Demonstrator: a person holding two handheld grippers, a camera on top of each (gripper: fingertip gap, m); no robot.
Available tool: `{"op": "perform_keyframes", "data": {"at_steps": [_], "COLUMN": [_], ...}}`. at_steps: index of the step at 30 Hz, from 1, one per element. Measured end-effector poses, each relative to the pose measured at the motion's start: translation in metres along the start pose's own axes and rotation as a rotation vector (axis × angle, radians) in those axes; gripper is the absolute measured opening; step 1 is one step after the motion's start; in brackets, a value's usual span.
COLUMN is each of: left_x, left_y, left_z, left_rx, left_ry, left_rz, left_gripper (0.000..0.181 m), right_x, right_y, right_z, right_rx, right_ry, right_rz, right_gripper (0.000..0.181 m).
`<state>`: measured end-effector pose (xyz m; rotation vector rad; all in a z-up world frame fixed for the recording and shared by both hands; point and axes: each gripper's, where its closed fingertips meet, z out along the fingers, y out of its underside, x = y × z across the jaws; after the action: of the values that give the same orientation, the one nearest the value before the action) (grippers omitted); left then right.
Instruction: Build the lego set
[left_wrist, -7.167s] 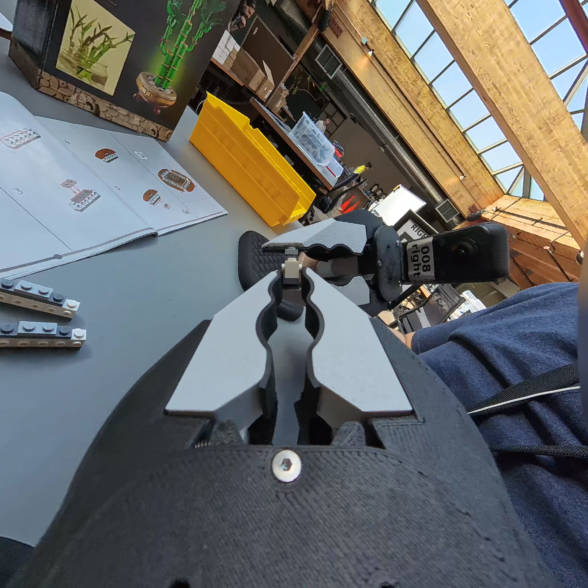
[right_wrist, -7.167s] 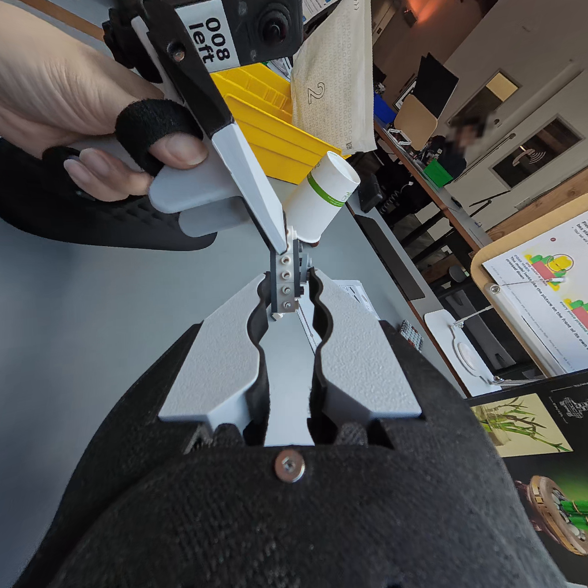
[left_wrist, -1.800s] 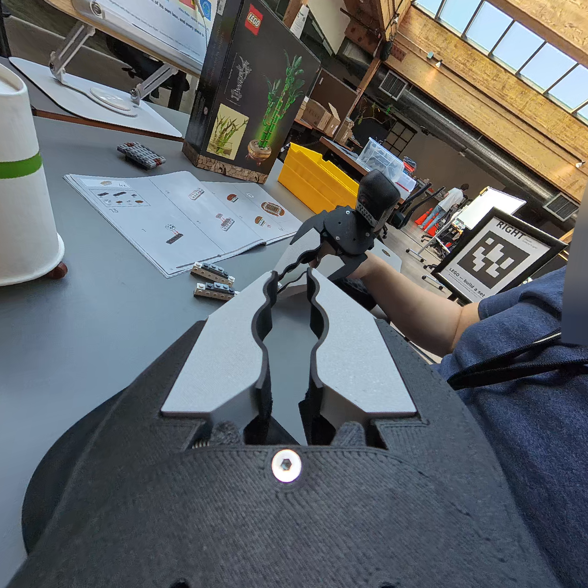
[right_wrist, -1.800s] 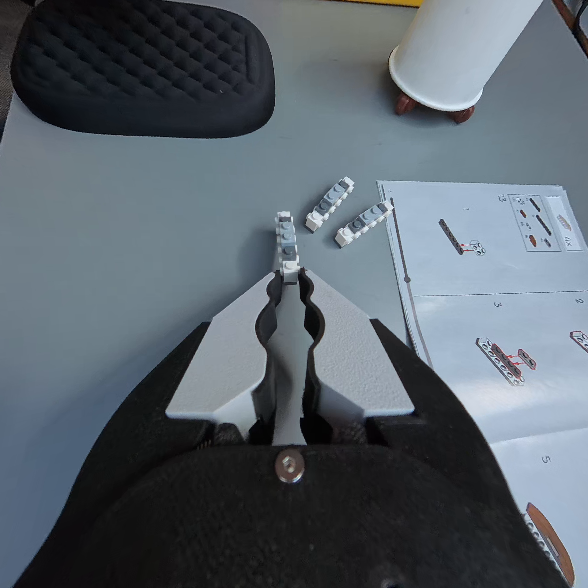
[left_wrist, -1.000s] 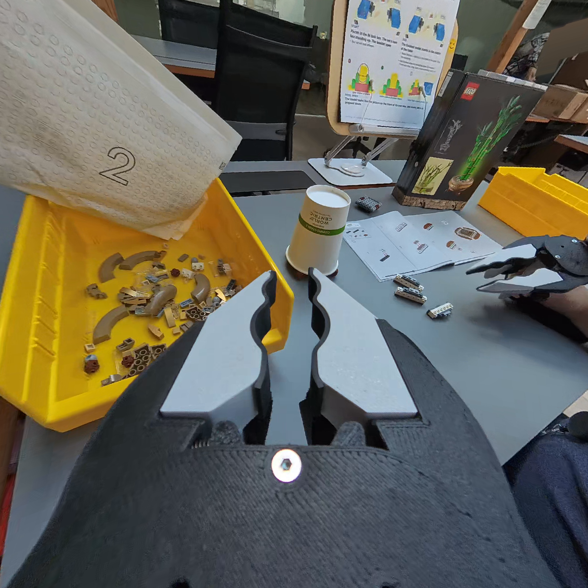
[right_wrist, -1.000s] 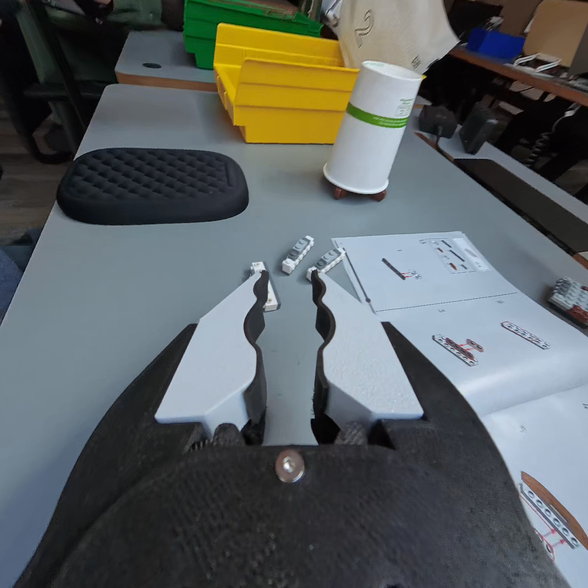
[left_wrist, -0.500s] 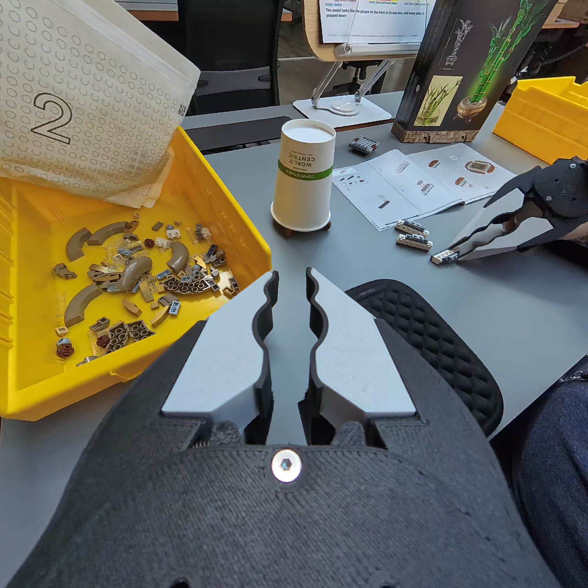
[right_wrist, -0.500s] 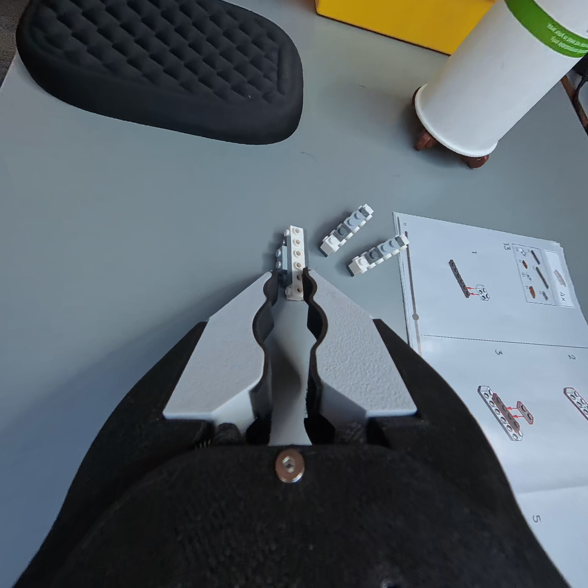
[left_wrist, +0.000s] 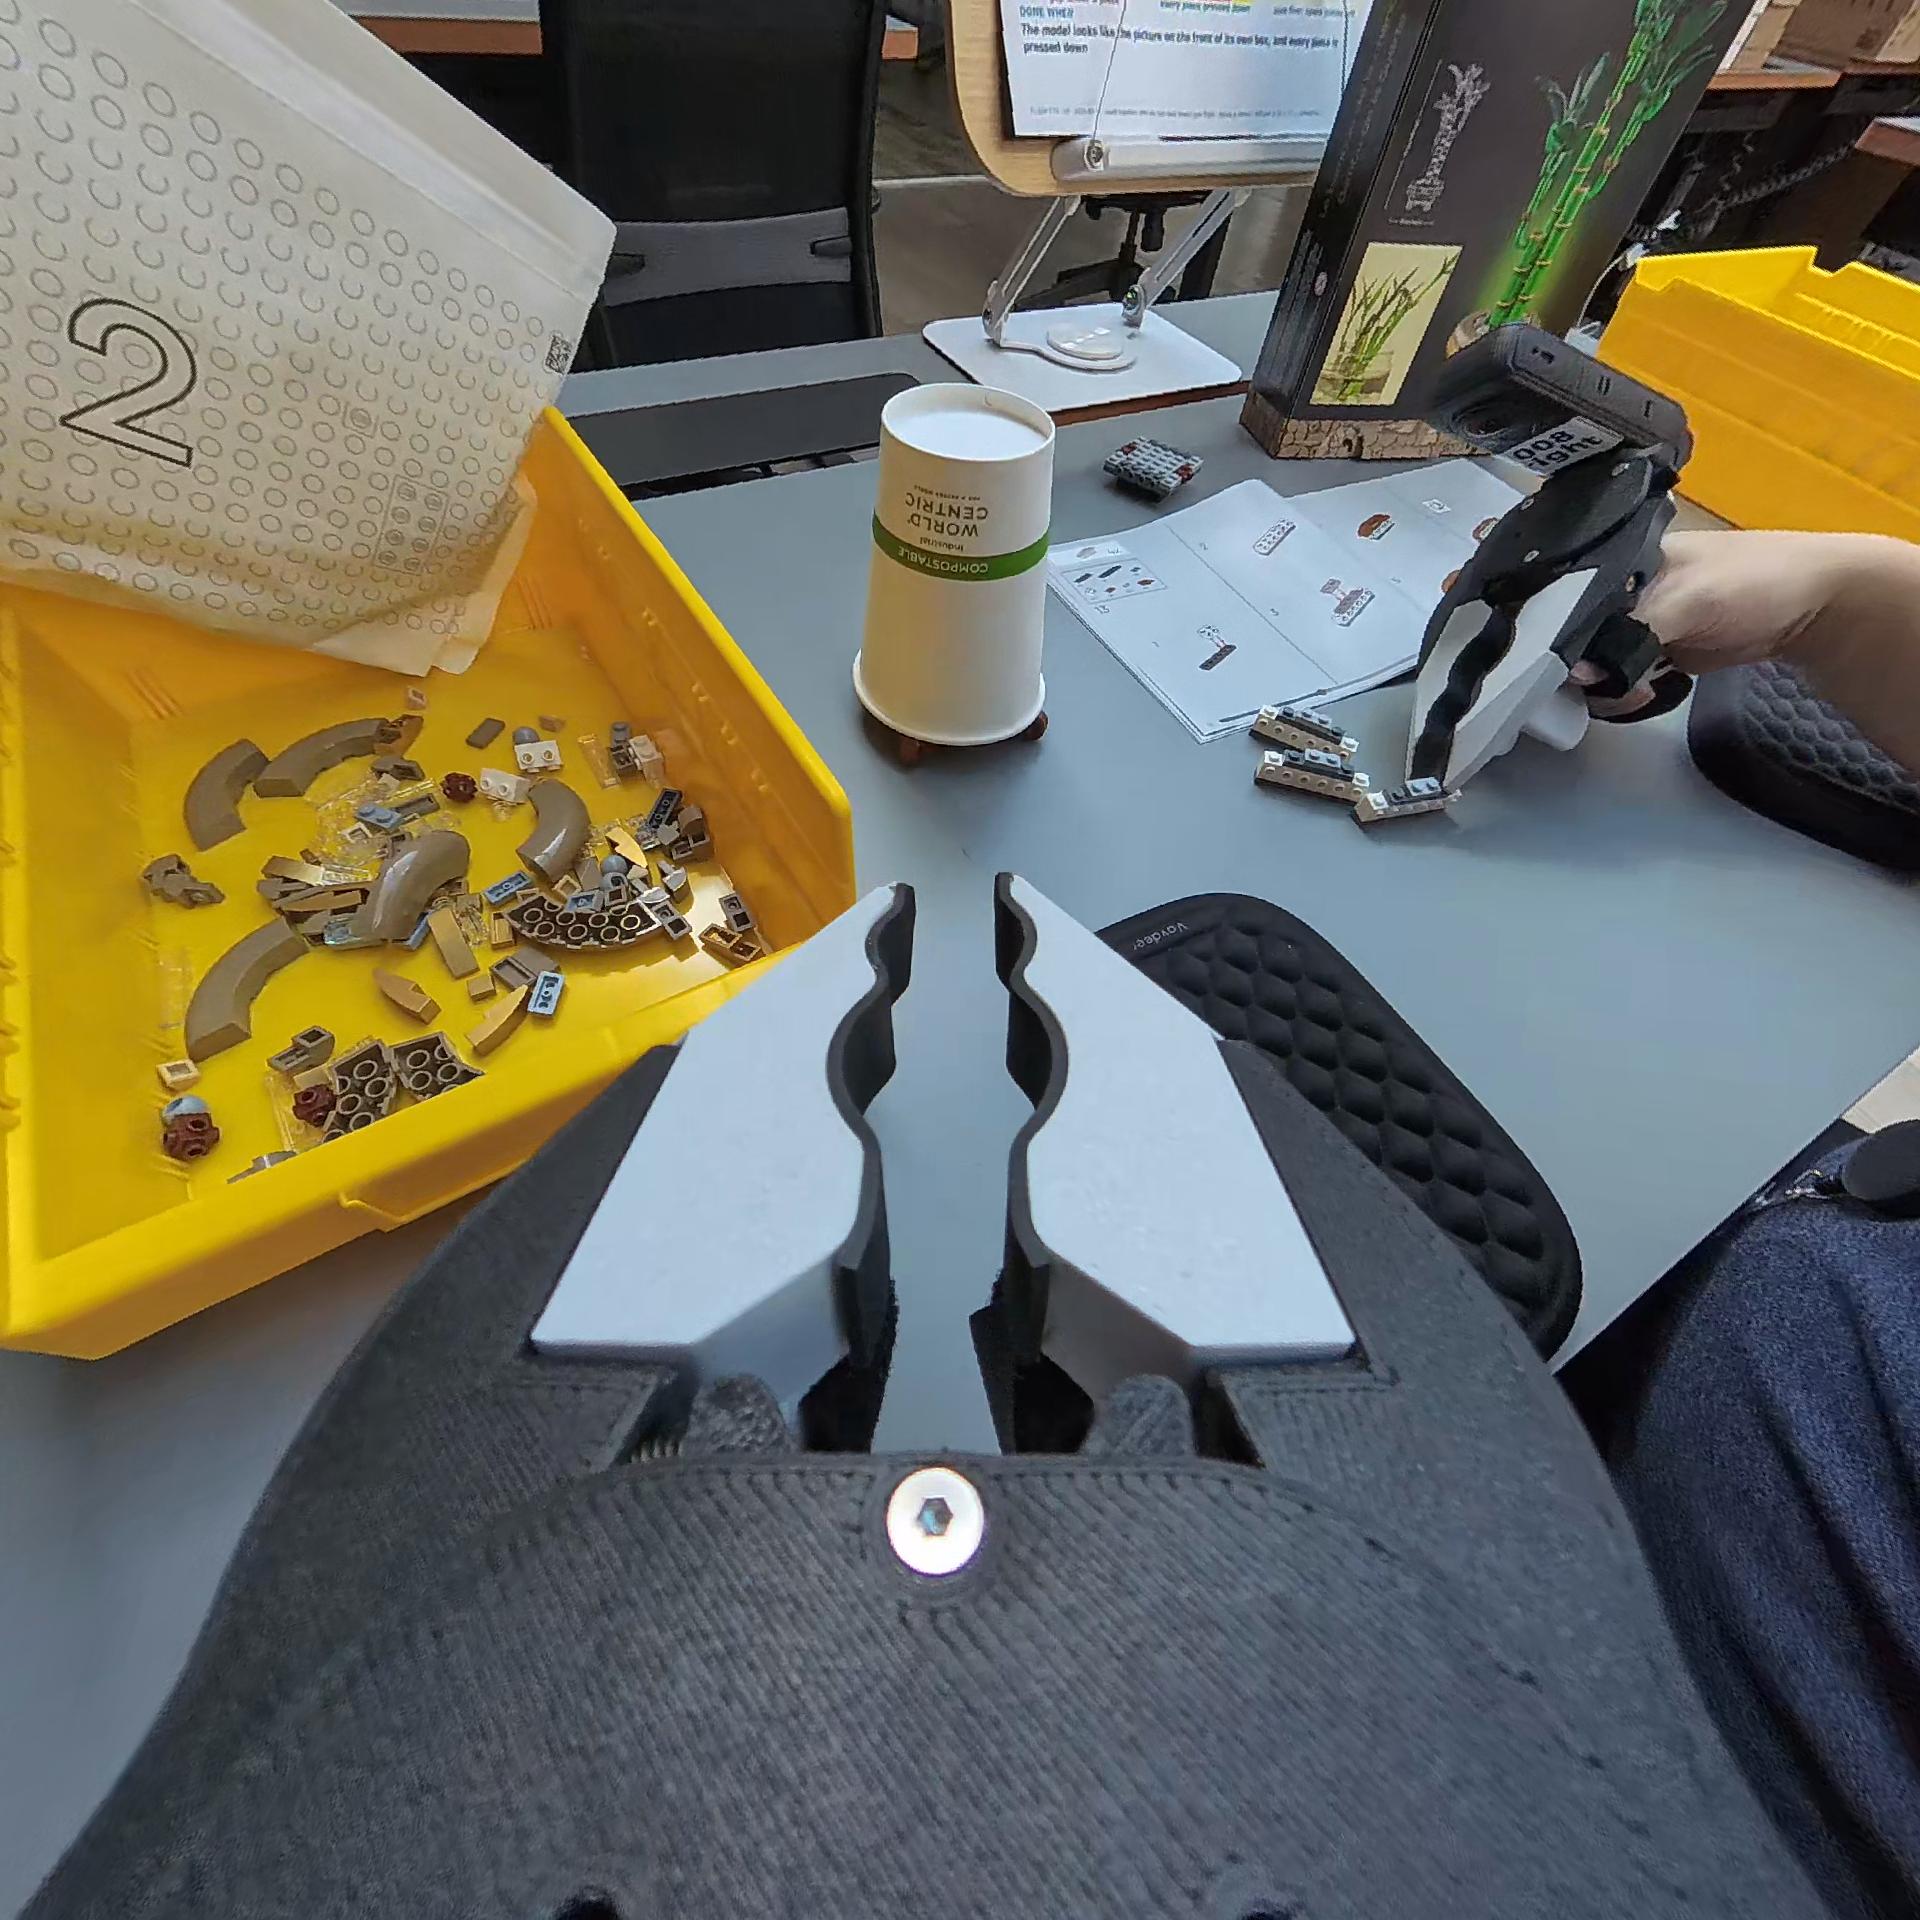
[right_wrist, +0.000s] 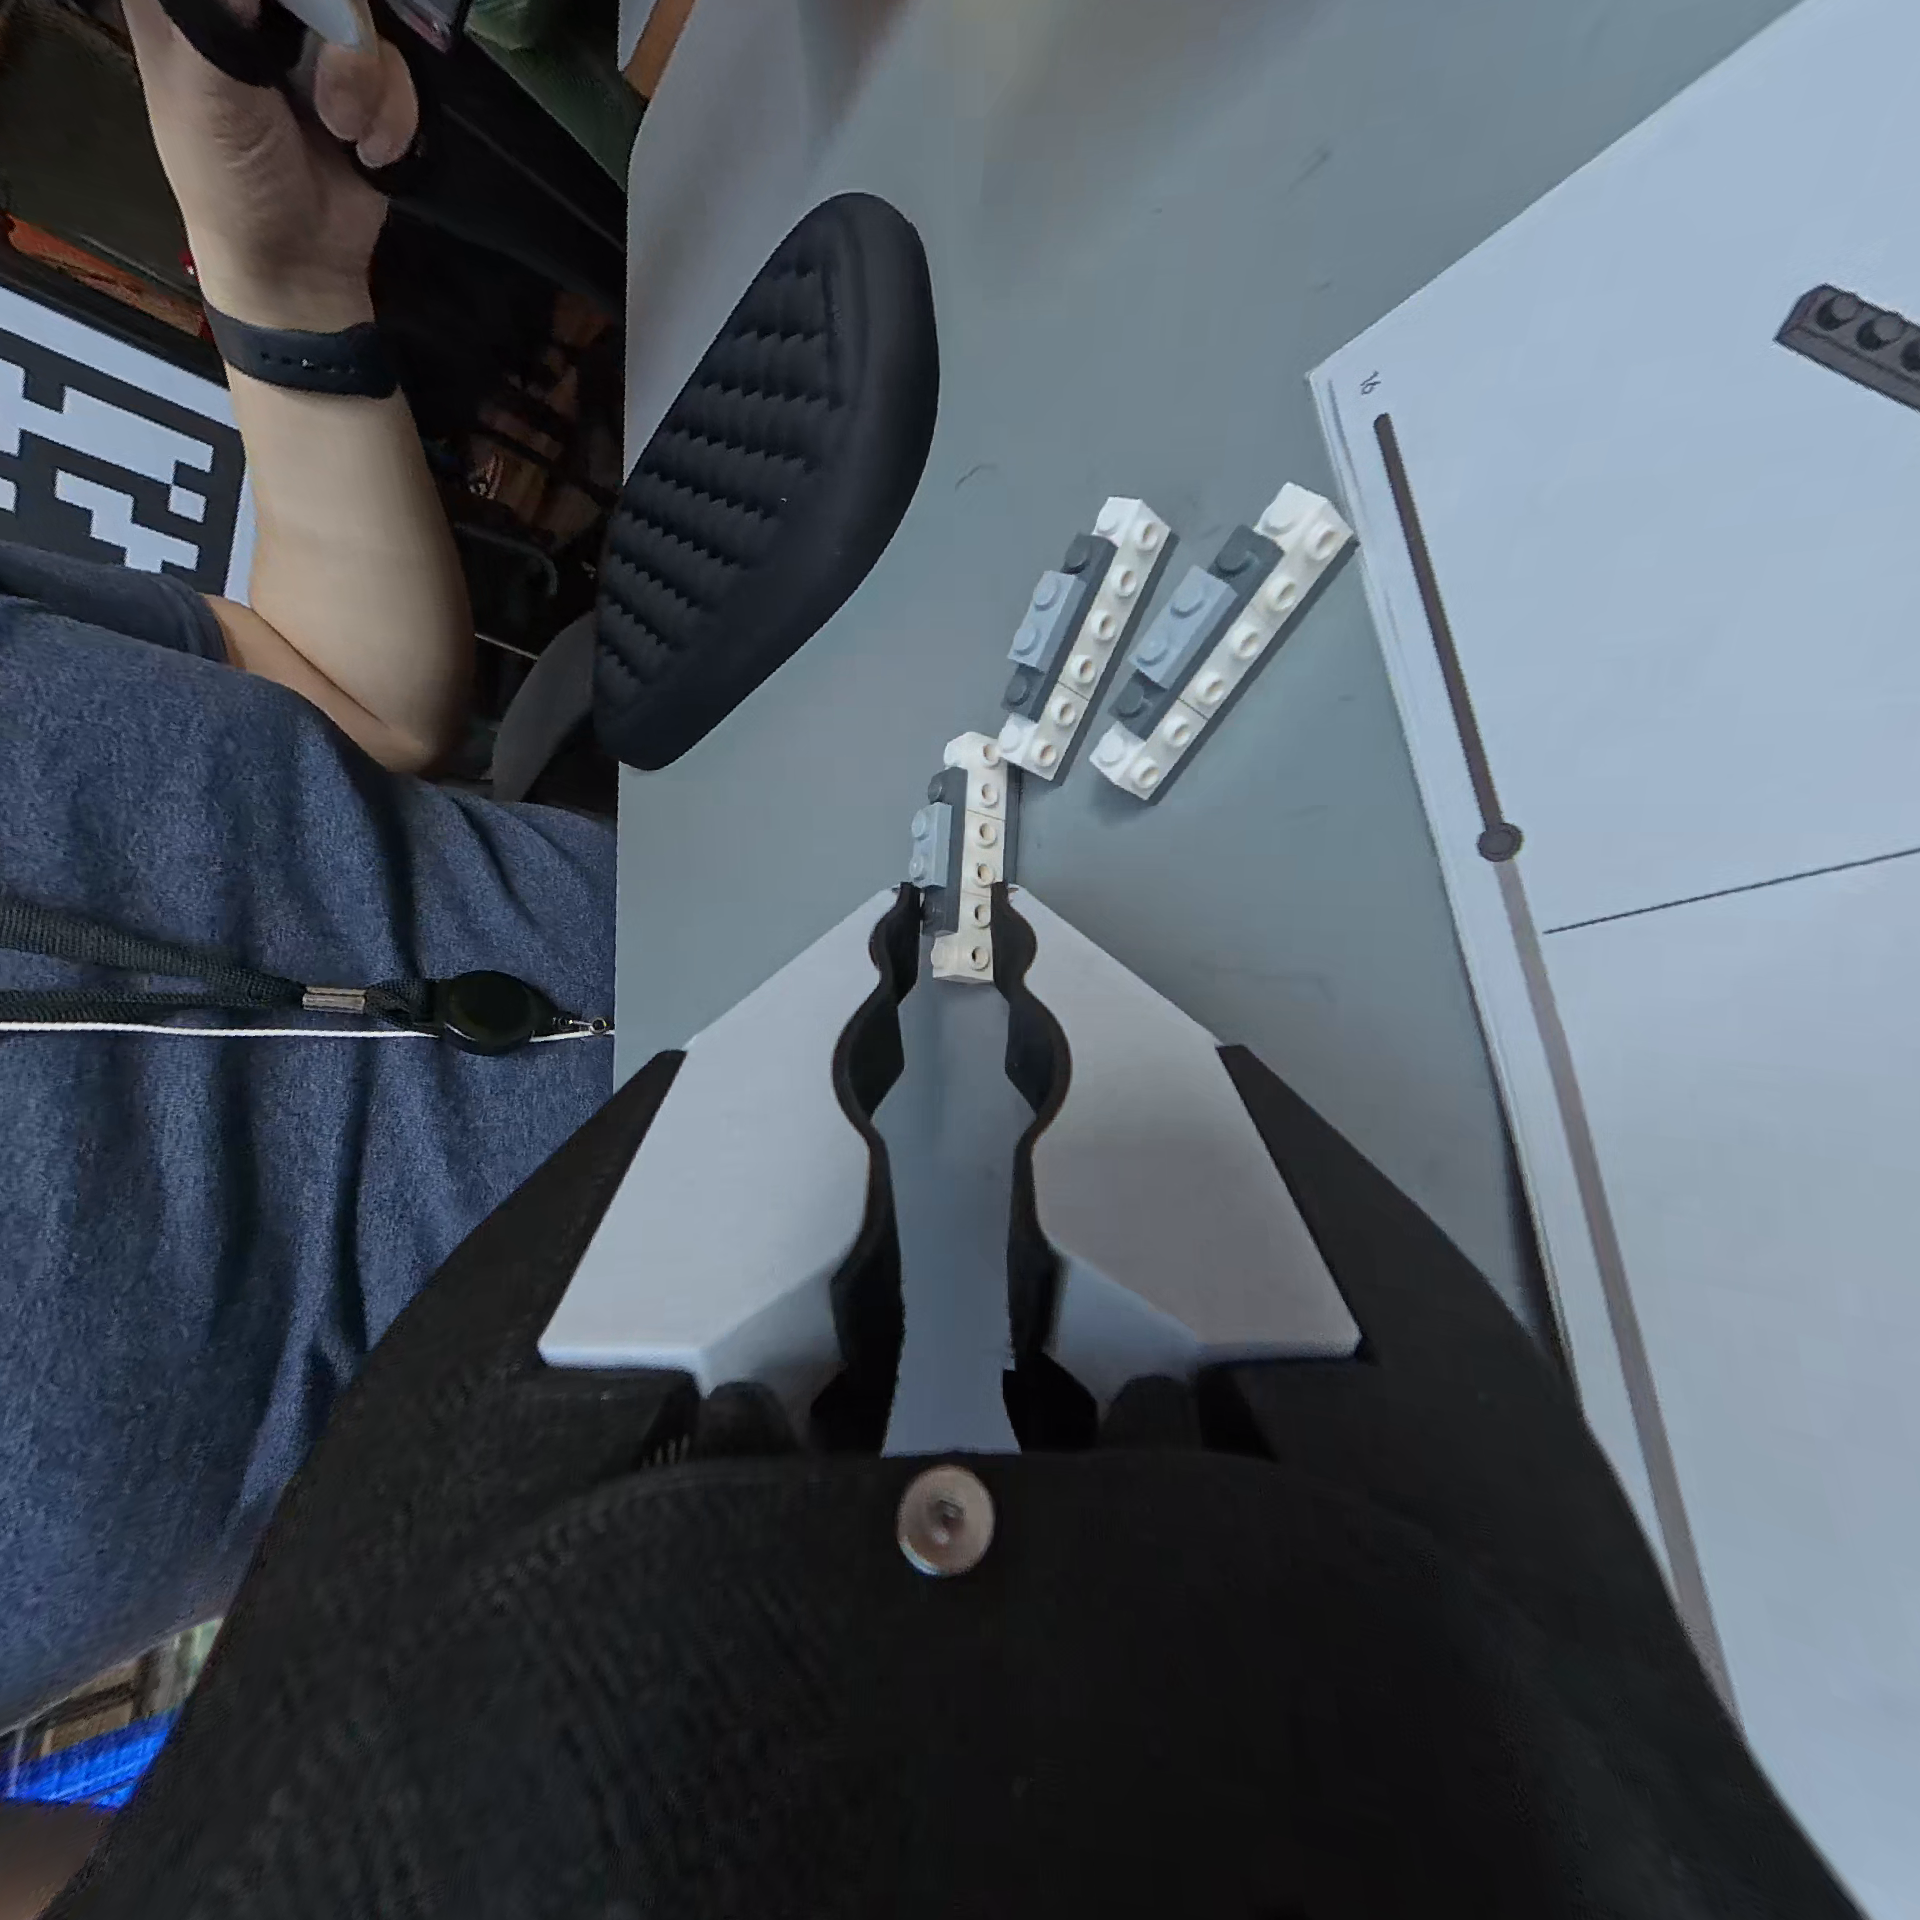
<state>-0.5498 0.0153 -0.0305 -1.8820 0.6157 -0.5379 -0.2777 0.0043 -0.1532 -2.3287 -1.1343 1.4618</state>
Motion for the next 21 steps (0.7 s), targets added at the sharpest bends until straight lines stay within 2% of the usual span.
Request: {"op": "perform_keyframes", "data": {"at_steps": [1,6,10,16,19,21], "left_x": [0.0,0.002,0.002,0.0,-0.001,-0.001], "left_y": [0.001,0.003,0.003,0.006,0.006,0.005], "left_z": [0.0,0.004,0.007,0.009,0.009,0.009], "left_rx": [-0.004,-0.012,-0.021,-0.033,-0.033,-0.032], "left_ry": [0.001,0.011,0.012,0.016,0.014,0.01], "left_rz": [0.0,-0.002,0.008,-0.001,0.001,0.003], "left_gripper": [0.013,0.012,0.011,0.011,0.011,0.01], "right_x": [0.002,0.006,0.005,0.008,-0.011,-0.019], "right_y": [-0.002,-0.006,-0.013,-0.016,-0.018,-0.013], "right_z": [0.0,-0.005,-0.01,-0.013,-0.013,-0.011], "right_rx": [0.018,0.071,0.115,0.149,0.183,0.159], "right_ry": [0.004,-0.024,-0.005,0.128,0.141,0.246], "right_rz": [0.027,0.134,0.074,-0.078,-0.284,-0.53], "right_gripper": [0.012,0.012,0.013,0.015,0.025,0.029]}}
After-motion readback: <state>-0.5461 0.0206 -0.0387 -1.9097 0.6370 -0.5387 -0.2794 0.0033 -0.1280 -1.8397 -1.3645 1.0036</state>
